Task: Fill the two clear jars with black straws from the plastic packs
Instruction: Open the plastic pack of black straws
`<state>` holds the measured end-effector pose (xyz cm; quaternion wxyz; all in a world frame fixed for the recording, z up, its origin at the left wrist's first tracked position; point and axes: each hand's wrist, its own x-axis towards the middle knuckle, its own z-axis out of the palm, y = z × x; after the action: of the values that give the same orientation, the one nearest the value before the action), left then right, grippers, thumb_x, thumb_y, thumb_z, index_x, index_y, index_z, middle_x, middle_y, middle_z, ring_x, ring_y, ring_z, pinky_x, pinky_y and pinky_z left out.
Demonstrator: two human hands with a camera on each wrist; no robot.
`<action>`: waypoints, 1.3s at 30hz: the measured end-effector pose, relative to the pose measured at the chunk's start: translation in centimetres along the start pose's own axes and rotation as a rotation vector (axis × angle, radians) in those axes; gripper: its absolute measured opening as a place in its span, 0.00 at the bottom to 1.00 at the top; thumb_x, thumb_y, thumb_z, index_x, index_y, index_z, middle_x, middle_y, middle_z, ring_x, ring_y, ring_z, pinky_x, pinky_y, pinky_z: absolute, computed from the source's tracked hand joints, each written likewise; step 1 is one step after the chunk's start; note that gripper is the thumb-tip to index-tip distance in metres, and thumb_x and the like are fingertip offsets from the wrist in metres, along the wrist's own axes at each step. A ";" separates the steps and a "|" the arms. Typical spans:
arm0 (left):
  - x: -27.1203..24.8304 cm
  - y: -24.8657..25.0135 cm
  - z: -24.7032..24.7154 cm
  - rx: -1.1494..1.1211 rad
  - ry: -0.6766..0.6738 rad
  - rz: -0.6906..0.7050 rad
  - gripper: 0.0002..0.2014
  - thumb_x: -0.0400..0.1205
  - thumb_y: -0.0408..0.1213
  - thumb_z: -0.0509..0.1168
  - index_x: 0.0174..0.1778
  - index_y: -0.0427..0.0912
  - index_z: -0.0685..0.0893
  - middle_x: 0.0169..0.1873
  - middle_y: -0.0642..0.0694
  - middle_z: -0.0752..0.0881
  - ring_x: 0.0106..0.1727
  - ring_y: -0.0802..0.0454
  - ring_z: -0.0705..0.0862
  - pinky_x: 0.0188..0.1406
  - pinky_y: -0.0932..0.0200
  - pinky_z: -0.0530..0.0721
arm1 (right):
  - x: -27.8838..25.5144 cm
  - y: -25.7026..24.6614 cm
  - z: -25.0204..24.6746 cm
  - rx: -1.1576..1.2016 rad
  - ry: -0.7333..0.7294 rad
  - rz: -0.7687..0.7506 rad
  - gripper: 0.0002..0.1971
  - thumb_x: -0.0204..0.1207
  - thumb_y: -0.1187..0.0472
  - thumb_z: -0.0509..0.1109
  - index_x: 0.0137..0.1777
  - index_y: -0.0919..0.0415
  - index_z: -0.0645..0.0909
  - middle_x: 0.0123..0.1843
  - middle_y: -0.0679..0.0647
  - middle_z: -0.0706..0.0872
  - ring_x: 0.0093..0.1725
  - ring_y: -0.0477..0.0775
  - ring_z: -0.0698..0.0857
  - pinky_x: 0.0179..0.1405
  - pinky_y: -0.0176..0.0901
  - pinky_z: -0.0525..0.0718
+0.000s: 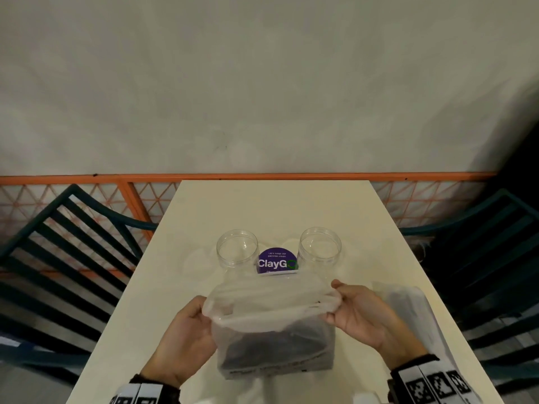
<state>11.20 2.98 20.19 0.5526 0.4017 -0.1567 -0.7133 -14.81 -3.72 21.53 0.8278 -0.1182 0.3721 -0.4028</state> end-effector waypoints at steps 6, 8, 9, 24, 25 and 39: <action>-1.0 -0.2 1.3 0.704 0.155 0.056 0.33 0.68 0.74 0.54 0.49 0.49 0.83 0.52 0.53 0.84 0.56 0.57 0.79 0.62 0.56 0.69 | -0.5 0.2 -0.6 -0.254 -0.010 -0.034 0.08 0.68 0.68 0.55 0.37 0.64 0.76 0.36 0.60 0.88 0.37 0.60 0.87 0.42 0.52 0.83; -1.6 0.0 1.6 1.065 0.209 0.165 0.33 0.61 0.72 0.65 0.43 0.45 0.82 0.46 0.45 0.82 0.50 0.50 0.81 0.50 0.57 0.77 | -0.9 0.3 -0.6 -0.366 -0.062 -0.064 0.08 0.65 0.63 0.63 0.43 0.61 0.79 0.43 0.59 0.88 0.46 0.59 0.85 0.46 0.51 0.82; -1.7 0.0 1.4 1.168 0.262 0.222 0.26 0.64 0.64 0.70 0.42 0.44 0.81 0.43 0.43 0.83 0.46 0.48 0.82 0.46 0.56 0.79 | -1.1 0.3 -0.6 -0.416 -0.080 -0.065 0.12 0.62 0.63 0.68 0.47 0.61 0.77 0.47 0.59 0.87 0.50 0.59 0.84 0.46 0.50 0.84; -1.7 -1.6 3.3 0.545 0.145 0.112 0.17 0.78 0.44 0.60 0.34 0.40 0.90 0.31 0.45 0.89 0.34 0.52 0.83 0.36 0.62 0.82 | -0.2 0.2 -1.2 -0.462 0.079 -0.124 0.07 0.75 0.74 0.66 0.50 0.67 0.80 0.42 0.61 0.90 0.37 0.53 0.91 0.31 0.42 0.89; -1.6 -1.9 3.1 0.456 0.123 0.048 0.18 0.78 0.46 0.58 0.36 0.40 0.90 0.34 0.44 0.88 0.36 0.51 0.83 0.38 0.59 0.80 | -0.2 0.1 -1.6 -0.336 0.045 -0.049 0.08 0.74 0.75 0.65 0.50 0.67 0.79 0.42 0.62 0.90 0.37 0.55 0.91 0.32 0.45 0.91; -1.4 -4.7 1.0 -0.131 0.236 -0.088 0.18 0.56 0.41 0.82 0.36 0.38 0.85 0.31 0.44 0.84 0.35 0.49 0.83 0.34 0.54 0.90 | -1.2 0.2 -5.1 -0.524 -0.090 -0.041 0.06 0.71 0.64 0.70 0.42 0.56 0.75 0.43 0.57 0.85 0.37 0.53 0.85 0.33 0.43 0.81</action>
<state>7.41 5.64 18.29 0.5603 0.4524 -0.0261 -0.6934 -18.76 -2.20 18.53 0.7763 -0.3539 0.4240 -0.3039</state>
